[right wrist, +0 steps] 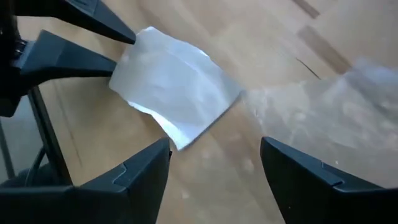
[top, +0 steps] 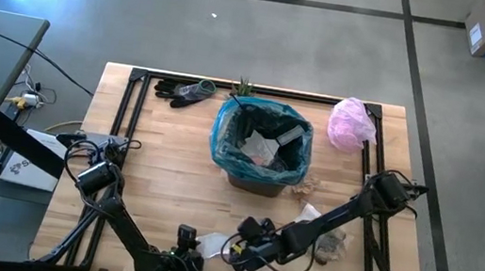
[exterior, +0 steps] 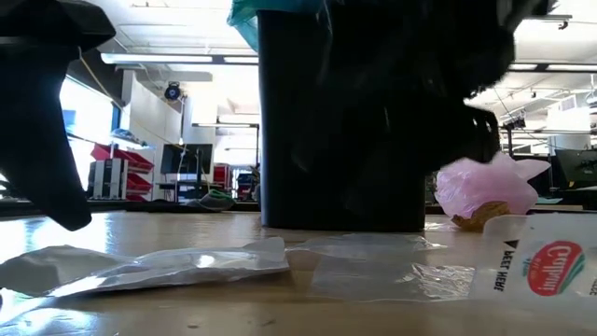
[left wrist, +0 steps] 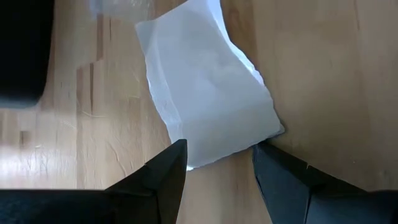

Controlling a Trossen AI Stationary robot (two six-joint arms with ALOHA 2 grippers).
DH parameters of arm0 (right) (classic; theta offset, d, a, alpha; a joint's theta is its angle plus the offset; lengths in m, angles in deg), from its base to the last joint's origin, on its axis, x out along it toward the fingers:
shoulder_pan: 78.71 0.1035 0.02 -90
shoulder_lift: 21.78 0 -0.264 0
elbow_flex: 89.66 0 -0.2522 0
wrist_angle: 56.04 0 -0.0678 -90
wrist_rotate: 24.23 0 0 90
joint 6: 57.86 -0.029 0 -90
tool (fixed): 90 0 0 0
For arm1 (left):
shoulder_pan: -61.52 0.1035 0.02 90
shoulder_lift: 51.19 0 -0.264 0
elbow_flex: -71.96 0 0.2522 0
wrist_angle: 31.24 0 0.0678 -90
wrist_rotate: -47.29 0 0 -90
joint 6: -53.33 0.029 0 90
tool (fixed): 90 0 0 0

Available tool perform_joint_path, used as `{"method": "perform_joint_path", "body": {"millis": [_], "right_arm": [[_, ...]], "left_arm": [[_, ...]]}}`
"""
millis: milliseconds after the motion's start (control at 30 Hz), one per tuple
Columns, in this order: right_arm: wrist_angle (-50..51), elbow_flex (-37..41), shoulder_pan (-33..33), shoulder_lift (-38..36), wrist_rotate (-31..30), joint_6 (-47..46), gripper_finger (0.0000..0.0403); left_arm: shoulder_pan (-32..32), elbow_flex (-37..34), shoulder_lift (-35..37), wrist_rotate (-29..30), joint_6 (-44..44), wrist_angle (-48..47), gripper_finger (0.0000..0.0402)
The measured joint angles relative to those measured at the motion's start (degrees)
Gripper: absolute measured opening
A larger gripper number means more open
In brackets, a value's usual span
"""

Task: Place trash/remove bag and relplace
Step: Put the white paper into the trash bin

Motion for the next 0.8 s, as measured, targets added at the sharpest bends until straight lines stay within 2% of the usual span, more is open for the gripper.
{"method": "perform_joint_path", "body": {"millis": [200, 333, 567, 800], "right_arm": [[-8.78, 6.05, -0.15, 0.03, -1.97, 0.76, 0.0183], [-14.45, 8.13, -0.14, -0.03, -3.84, 3.73, 0.0123], [-16.43, 8.66, -0.6, 0.64, -5.34, 10.74, 0.0016], [-19.19, 8.43, -1.95, 5.07, -3.18, 10.63, 0.0004]], "left_arm": [[0.07, -0.07, -0.03, 0.42, 1.19, 1.27, 0.0165], [0.37, -0.11, -0.03, 0.37, 2.72, 2.26, 0.0165], [1.17, -0.11, -0.03, 0.18, 3.8, 3.25, 0.0165], [1.4, -0.15, -0.03, 0.78, 4.84, 4.37, 0.0165]]}}
